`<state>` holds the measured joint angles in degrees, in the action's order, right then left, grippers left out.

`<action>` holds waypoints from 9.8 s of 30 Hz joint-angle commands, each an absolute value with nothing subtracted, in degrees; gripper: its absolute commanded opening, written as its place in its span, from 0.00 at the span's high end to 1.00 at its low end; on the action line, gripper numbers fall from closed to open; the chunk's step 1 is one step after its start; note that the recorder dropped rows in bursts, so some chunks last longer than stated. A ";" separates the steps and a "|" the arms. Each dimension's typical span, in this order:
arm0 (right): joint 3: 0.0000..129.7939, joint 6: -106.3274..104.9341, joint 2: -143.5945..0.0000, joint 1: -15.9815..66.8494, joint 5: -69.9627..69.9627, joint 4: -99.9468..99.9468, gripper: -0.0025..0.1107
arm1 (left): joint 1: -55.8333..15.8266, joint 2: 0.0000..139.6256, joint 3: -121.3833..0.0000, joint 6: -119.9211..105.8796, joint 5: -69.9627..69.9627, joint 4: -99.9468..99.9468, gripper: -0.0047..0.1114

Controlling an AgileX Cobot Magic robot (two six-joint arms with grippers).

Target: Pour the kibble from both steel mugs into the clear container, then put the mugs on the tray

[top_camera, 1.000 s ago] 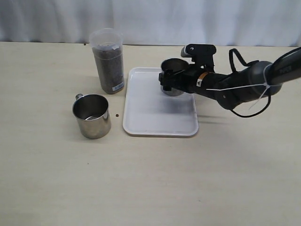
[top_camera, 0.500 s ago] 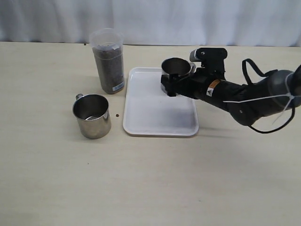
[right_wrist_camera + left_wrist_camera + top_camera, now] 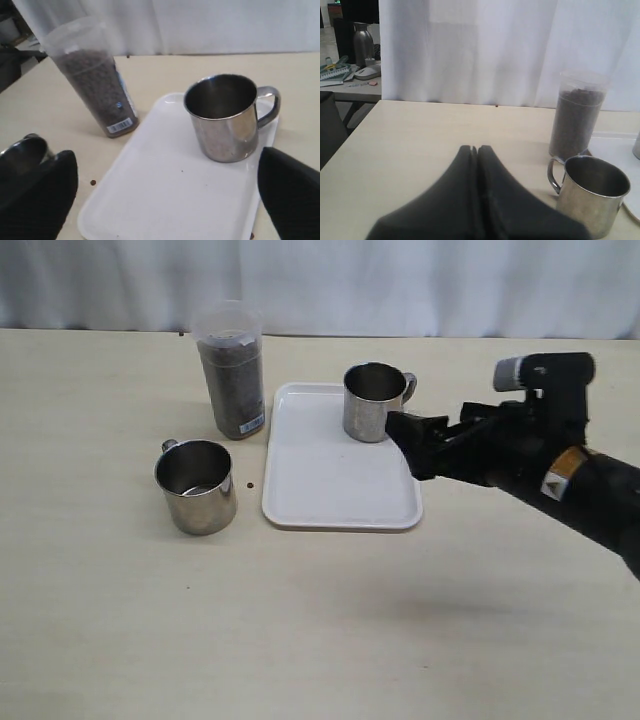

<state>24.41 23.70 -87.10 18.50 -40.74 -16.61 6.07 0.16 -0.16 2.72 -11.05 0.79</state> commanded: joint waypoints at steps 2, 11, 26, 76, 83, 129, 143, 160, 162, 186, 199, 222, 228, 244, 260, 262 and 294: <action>15.34 24.21 -69.74 18.10 -39.18 -17.64 0.01 | 5.84 0.00 0.00 2.77 -10.43 0.83 0.96; 9.92 36.91 -43.42 18.10 -22.21 -19.28 0.01 | 5.84 0.00 0.00 2.77 -10.43 0.83 0.96; 7.20 33.36 -18.54 18.10 3.62 -18.54 0.94 | 5.84 0.00 0.00 2.77 -10.72 0.83 0.96; 0.00 30.81 0.00 -4.50 7.77 -28.78 0.94 | 5.84 0.00 0.00 2.77 -10.48 0.83 0.96; 0.00 30.81 0.00 -4.50 7.05 -26.41 0.94 | 5.84 0.00 0.00 2.77 -10.48 0.83 0.96; 0.00 6.11 0.00 -4.61 8.04 -3.16 0.94 | 5.84 0.00 0.00 2.77 -10.01 0.83 0.96; 0.00 6.11 0.00 -4.61 8.04 -3.16 0.94 | 5.84 0.00 0.00 4.78 8.97 -14.06 0.96; 0.00 6.11 0.00 -4.61 8.04 -3.16 0.94 | 5.95 62.63 0.00 22.74 38.19 30.80 0.96; 0.00 6.11 0.00 -4.61 8.04 -3.16 0.94 | 5.95 70.15 0.00 21.94 48.45 33.90 0.96; 0.00 6.23 0.00 -4.61 7.93 -3.16 0.94 | 5.95 112.99 -23.49 1.77 52.46 44.30 0.25; 0.00 6.23 0.00 -4.61 7.93 -3.16 0.94 | 5.95 116.57 -28.26 -0.36 59.65 42.92 0.22; 0.00 6.23 0.00 -4.61 7.93 -3.16 0.94 | 5.95 121.66 -32.81 3.98 66.32 47.30 0.22; 0.00 6.23 0.00 -4.61 7.93 -3.16 0.94 | 5.95 121.66 -32.81 3.98 66.32 47.30 0.22; 0.00 6.23 0.00 -4.61 7.93 -3.16 0.94 | 5.95 122.38 -35.15 5.80 65.46 47.31 0.22; 0.00 6.23 0.00 -4.61 7.93 -3.16 0.94 | 2.86 122.52 -37.71 6.16 62.25 46.96 0.22; 0.00 6.23 0.00 -4.61 7.93 -3.16 0.94 | 2.63 122.52 -37.80 6.16 62.14 46.52 0.22; 0.00 6.23 0.00 -4.61 7.93 -3.16 0.94 | 2.65 122.29 -37.94 3.35 67.02 45.31 0.91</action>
